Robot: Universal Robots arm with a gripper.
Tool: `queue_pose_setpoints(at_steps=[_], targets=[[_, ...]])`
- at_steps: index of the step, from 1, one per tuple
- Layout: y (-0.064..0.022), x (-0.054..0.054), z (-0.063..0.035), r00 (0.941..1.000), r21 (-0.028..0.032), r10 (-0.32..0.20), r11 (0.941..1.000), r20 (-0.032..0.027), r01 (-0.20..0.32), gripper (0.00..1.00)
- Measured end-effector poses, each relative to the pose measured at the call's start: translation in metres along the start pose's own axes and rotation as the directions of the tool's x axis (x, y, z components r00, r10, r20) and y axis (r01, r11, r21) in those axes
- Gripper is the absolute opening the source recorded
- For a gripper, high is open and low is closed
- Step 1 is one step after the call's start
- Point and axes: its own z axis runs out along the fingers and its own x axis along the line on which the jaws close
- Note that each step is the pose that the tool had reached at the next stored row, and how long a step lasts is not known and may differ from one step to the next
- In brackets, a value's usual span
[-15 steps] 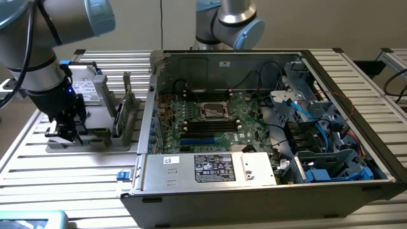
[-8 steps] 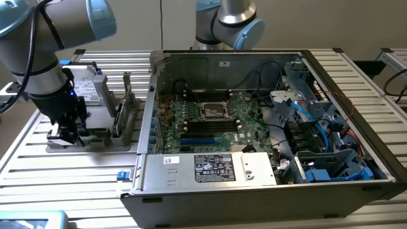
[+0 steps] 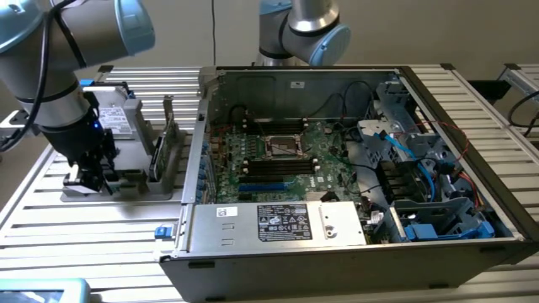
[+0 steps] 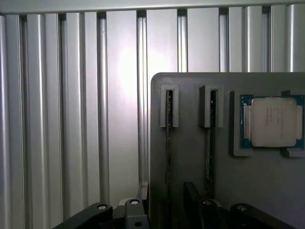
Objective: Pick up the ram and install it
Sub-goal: 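Pick up the ram and move it above insertion slot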
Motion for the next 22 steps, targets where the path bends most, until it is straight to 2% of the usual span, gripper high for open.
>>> queue_pose_setpoints(at_steps=[5, 6, 8, 9, 10, 11, 13, 22], targets=[[0.0, 0.0, 0.0019, 1.0, -0.0001, 0.0, 1.0, -0.0001, 0.0, 0.42], [0.0, 0.0, 0.0019, 1.0, -0.0002, 0.0, 1.0, -0.0001, 0.0, 0.4], [0.0, 0.0, 0.002, 1.0, -0.0001, 0.0, 1.0, -0.0001, 0.0, 0.27], [0.0, 0.0, 0.0019, 1.0, 0.0001, 0.0, 1.0, 0.0002, 0.0, 0.27], [0.0, 0.0, 0.001, 1.0, 0.0002, 0.0, 1.0, 0.0005, 0.0, 0.22], [0.0, 0.0, -0.0013, 1.0, 0.0003, 0.0, 1.0, 0.0016, 0.0, 0.16], [0.0, 0.0, -0.0069, 1.0, 0.0003, 0.0, 1.0, 0.0026, 0.0, 0.12], [-0.0003, 0.002, -0.0321, 1.0, 0.0049, 0.0, 1.0, 0.0039, 0.0, 0.12]])
